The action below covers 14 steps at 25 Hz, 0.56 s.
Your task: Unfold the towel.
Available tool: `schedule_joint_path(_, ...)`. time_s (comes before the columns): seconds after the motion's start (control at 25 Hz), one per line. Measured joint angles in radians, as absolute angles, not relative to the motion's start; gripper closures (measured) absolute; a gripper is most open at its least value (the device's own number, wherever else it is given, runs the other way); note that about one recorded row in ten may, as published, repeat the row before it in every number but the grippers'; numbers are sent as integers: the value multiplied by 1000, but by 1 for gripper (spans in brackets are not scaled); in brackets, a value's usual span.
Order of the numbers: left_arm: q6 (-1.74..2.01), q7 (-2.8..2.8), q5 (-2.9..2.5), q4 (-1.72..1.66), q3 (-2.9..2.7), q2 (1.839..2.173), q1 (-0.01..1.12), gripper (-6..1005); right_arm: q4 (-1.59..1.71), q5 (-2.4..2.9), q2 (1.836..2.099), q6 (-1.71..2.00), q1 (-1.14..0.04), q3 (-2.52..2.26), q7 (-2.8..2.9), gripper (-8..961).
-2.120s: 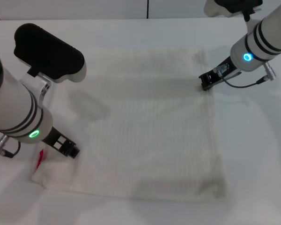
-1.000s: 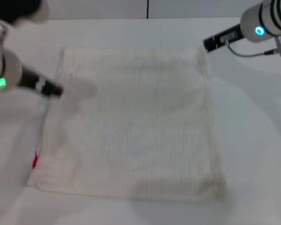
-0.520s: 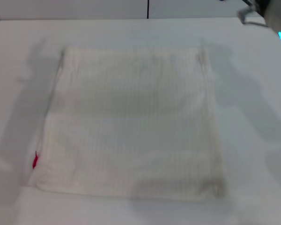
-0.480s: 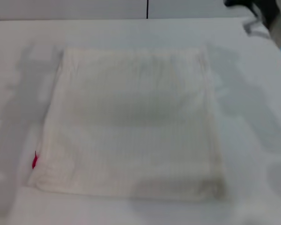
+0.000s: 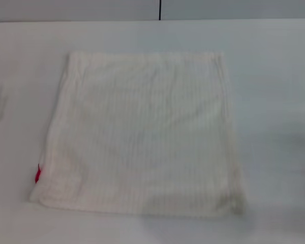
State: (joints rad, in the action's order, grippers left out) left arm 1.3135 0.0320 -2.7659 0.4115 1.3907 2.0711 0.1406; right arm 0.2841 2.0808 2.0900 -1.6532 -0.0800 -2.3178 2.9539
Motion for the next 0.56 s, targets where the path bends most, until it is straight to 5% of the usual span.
schedule_joint_path(0.56,1383,71,-2730,263,1373,2074,151,296,352,2054,2092,-1574,-69,-2342,2954,628)
